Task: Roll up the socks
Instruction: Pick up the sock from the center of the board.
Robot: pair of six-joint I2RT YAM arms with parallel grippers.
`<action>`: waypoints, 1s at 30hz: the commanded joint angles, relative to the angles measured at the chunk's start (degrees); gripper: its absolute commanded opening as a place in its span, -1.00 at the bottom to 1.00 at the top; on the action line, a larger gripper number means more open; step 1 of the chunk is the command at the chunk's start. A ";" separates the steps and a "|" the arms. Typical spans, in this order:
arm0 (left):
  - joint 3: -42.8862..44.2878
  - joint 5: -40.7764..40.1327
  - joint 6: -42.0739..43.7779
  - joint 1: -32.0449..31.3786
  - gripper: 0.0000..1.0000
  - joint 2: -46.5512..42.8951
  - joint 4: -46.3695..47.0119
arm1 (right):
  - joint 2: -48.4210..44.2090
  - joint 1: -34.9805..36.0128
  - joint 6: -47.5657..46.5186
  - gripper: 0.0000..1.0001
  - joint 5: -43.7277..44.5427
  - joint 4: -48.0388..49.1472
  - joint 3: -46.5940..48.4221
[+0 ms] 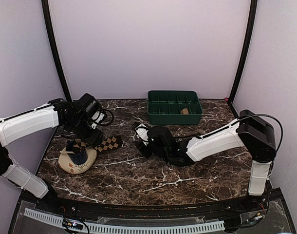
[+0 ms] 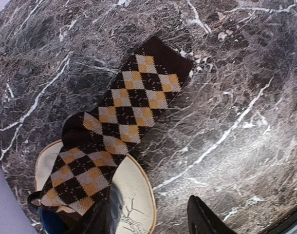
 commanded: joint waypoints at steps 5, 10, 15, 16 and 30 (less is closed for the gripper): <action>2.05 -14.96 5.95 -4.67 0.18 4.22 -4.71 | -2.73 -1.54 1.04 0.17 0.15 3.01 -0.92; 1.81 -19.00 5.57 -5.67 0.20 6.84 -4.75 | -2.58 -1.72 1.35 0.17 -0.27 3.04 -1.09; 1.84 -23.81 3.83 -5.76 0.20 9.48 -5.55 | -2.65 -2.06 1.33 0.17 -0.58 3.11 -1.34; 1.82 -24.48 3.63 -5.81 0.20 9.98 -5.48 | -2.66 -2.14 1.36 0.17 -0.75 3.10 -1.29; -0.69 -30.45 3.94 -7.07 0.21 13.87 -3.60 | -2.17 -2.83 1.45 0.16 -1.64 3.09 -1.06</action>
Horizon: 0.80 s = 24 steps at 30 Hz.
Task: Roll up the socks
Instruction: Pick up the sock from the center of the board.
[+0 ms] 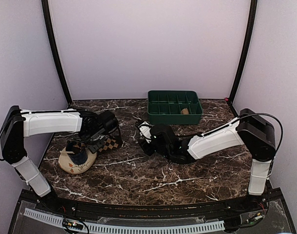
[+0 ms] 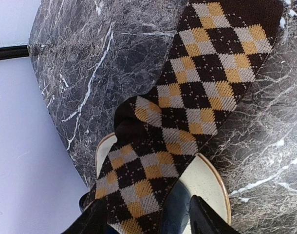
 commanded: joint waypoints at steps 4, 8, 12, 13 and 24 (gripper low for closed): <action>-1.29 -4.95 -0.68 -0.97 0.21 1.10 -0.48 | -2.01 -0.67 0.60 0.16 -1.02 2.53 0.02; -0.78 -5.38 -2.20 -1.10 0.21 2.10 -2.21 | -2.05 -0.92 0.50 0.16 -1.10 2.38 -0.11; -1.88 -5.29 -2.89 -1.06 0.21 2.15 -2.07 | -2.01 -1.20 0.51 0.16 -1.33 2.37 -0.14; -1.98 -5.46 -3.07 -1.11 0.21 2.24 -2.17 | -2.05 -1.24 0.47 0.16 -1.29 2.39 -0.16; -2.90 -8.61 -4.12 -0.79 0.27 3.46 -1.92 | -2.77 -1.85 0.67 0.16 -1.44 2.75 -1.29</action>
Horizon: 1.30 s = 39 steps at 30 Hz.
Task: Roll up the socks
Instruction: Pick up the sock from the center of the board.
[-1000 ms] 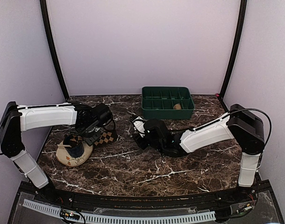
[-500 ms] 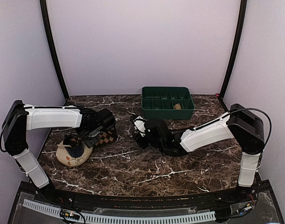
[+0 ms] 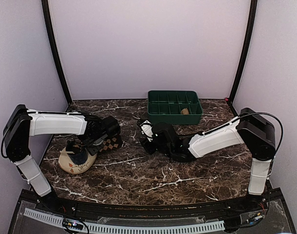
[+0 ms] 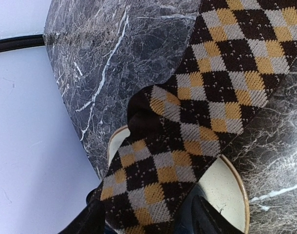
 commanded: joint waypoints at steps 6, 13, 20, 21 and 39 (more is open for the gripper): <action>-2.07 -3.02 -1.62 0.95 0.17 1.08 -0.33 | -3.01 -0.50 0.86 0.16 -0.35 2.93 -1.99; -1.87 -4.53 -1.23 1.34 -0.29 2.41 1.25 | -3.14 -0.59 1.10 0.17 -0.42 3.02 -2.36; -1.33 -5.29 -1.40 1.35 -0.78 2.85 1.13 | -3.43 -0.55 1.13 0.17 -0.14 3.05 -2.79; -1.16 -5.44 -1.49 1.36 -0.81 2.83 1.00 | -3.50 -0.59 1.13 0.17 -0.08 3.09 -2.80; 6.78 -10.15 -1.16 1.30 -1.00 2.07 -3.39 | -4.40 -0.68 0.77 0.17 0.35 2.86 -2.65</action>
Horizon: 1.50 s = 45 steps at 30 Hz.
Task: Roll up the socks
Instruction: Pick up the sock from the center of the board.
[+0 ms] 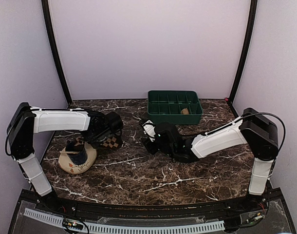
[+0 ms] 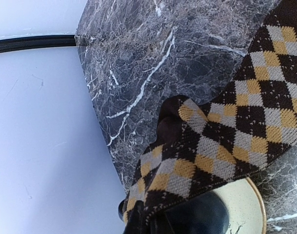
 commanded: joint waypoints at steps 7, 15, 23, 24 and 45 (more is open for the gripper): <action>7.92 -1.73 1.29 0.00 -1.00 -1.68 -4.57 | -4.11 -0.80 0.57 0.17 1.78 2.26 -1.61; 17.53 3.21 7.16 -4.23 -1.00 -0.89 -3.79 | -7.85 -2.67 6.08 0.17 4.16 1.19 -3.99; 29.84 7.55 12.78 -10.00 -1.00 4.80 -2.13 | -15.48 -4.76 14.04 0.17 7.47 -1.02 -10.15; 31.34 8.27 13.65 -10.84 -1.00 5.50 -1.84 | -16.82 -5.07 15.13 0.17 8.65 -1.39 -11.20; 36.77 32.72 4.41 -16.12 -1.00 13.85 20.89 | -39.05 -6.62 29.45 0.16 16.68 -13.08 -23.77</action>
